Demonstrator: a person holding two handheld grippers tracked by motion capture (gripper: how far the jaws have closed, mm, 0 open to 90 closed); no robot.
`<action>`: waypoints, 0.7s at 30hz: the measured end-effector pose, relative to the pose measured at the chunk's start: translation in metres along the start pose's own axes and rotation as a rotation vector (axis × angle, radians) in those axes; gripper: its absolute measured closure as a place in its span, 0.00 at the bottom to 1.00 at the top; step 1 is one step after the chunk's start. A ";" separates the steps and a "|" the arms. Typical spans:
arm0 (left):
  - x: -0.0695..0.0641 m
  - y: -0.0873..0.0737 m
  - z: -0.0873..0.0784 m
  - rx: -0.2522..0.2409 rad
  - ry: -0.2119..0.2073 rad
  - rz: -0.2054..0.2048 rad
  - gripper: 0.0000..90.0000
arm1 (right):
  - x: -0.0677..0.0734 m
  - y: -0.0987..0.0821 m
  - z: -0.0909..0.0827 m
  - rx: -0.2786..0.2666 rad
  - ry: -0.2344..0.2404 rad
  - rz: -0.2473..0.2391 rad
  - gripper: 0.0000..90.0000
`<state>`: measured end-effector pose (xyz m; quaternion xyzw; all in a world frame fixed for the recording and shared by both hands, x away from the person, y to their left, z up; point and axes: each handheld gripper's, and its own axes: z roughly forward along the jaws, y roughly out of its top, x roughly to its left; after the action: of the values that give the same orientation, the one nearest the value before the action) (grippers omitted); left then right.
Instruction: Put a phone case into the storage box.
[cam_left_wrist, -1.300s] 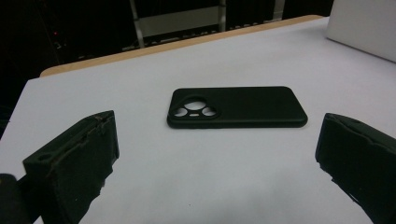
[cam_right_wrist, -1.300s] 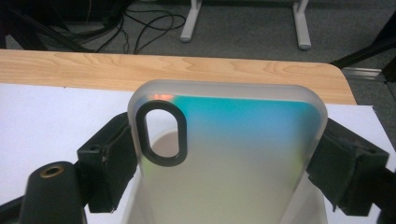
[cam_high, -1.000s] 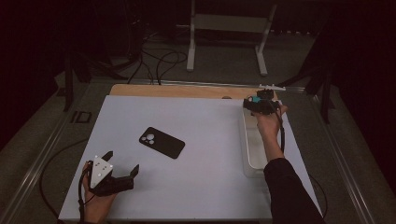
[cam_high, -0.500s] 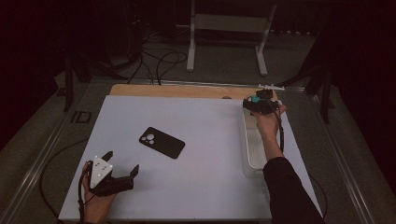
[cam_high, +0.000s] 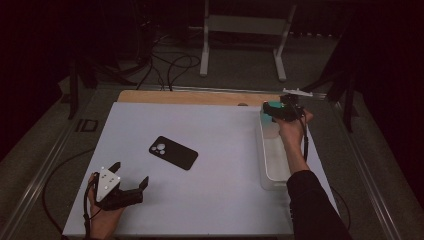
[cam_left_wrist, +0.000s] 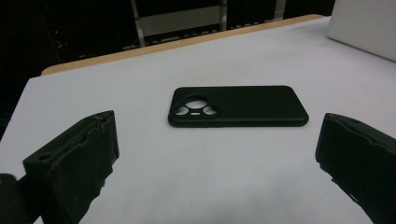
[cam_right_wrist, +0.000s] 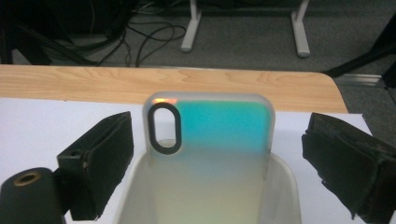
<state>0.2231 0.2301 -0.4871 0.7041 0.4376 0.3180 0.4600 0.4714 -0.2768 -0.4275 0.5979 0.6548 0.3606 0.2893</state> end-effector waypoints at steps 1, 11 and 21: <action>0.000 0.000 0.000 0.001 0.001 0.001 0.00 | 0.000 0.001 -0.007 -0.011 0.017 -0.011 0.10; -0.001 0.000 0.000 0.000 0.003 0.004 0.00 | 0.004 -0.004 -0.043 -0.068 0.120 -0.050 0.10; 0.000 0.000 0.000 -0.001 0.005 0.000 0.00 | 0.024 -0.027 -0.083 -0.151 0.277 -0.099 0.10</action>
<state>0.2230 0.2305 -0.4872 0.7031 0.4386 0.3198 0.4594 0.3857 -0.2647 -0.4009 0.4860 0.6882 0.4730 0.2579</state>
